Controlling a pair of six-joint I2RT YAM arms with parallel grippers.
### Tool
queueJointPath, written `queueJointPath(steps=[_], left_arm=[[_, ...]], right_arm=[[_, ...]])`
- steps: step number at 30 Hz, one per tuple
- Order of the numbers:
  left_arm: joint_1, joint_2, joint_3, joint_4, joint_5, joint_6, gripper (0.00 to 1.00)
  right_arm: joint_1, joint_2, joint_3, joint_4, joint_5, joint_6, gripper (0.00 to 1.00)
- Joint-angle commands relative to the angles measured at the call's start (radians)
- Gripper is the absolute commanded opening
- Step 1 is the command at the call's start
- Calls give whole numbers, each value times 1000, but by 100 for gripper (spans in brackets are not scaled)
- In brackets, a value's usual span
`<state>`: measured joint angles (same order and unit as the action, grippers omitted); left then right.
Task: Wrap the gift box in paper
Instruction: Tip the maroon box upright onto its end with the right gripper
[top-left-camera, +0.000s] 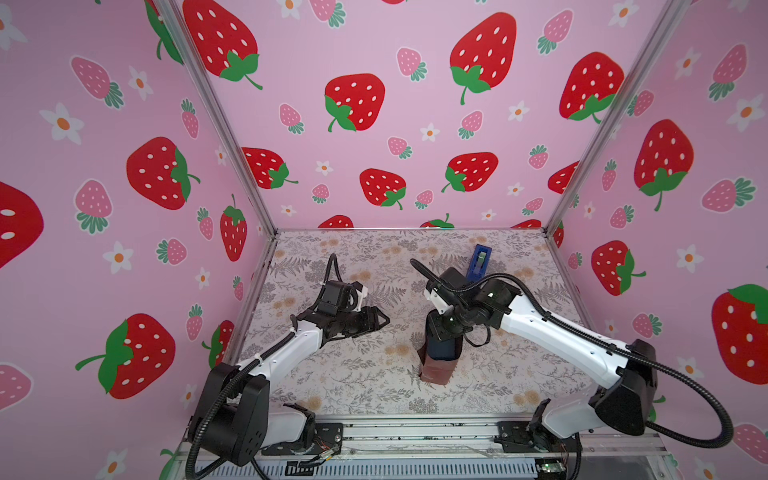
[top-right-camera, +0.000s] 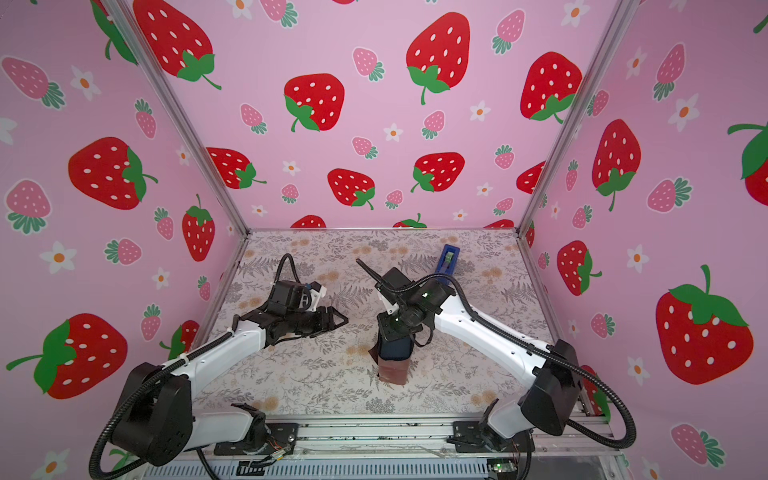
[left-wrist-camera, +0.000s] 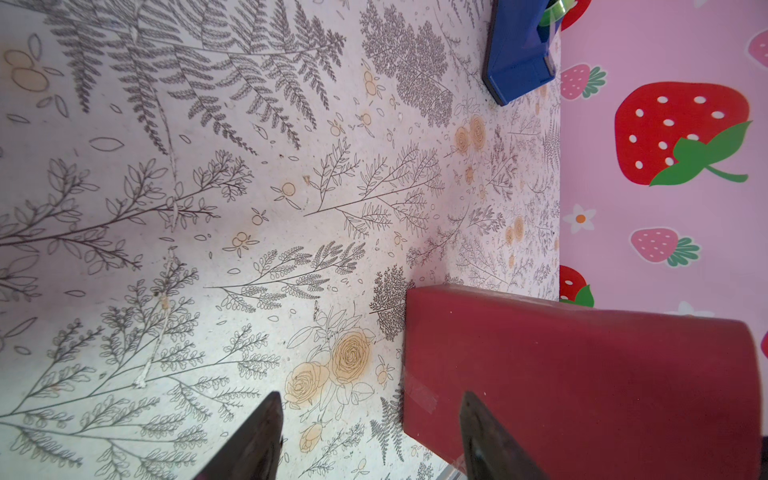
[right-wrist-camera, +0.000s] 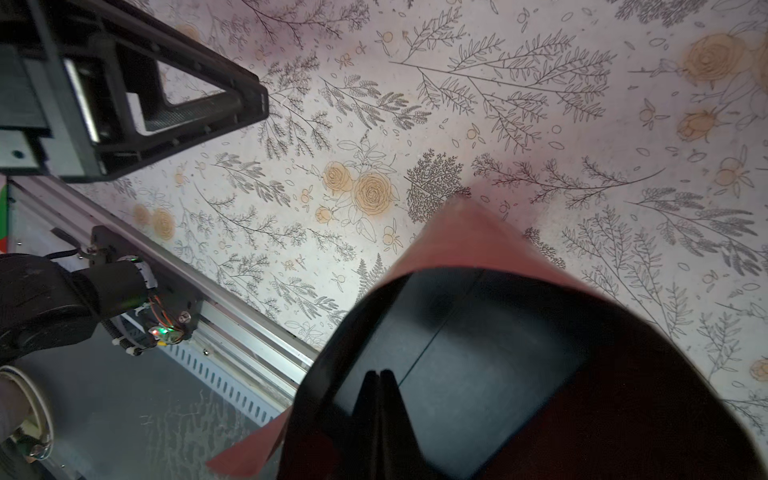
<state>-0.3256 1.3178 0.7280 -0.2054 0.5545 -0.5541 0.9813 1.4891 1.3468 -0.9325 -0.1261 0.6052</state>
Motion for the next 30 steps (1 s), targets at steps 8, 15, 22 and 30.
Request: queueJointPath(steps=[8,15,22,30], left_arm=[[-3,22,17,3,19,3,68],[-2,27,31,-1,21,5,68],[-3,33,42,-15,27,12,68],[-7,24,39,-17,31,7,68]], right_arm=[[16,59,-166,47,53,4,3],[16,-12,1,-70,145,19,3],[7,-2,-60,-52,194,8,5],[7,31,-149,48,123,3,2]])
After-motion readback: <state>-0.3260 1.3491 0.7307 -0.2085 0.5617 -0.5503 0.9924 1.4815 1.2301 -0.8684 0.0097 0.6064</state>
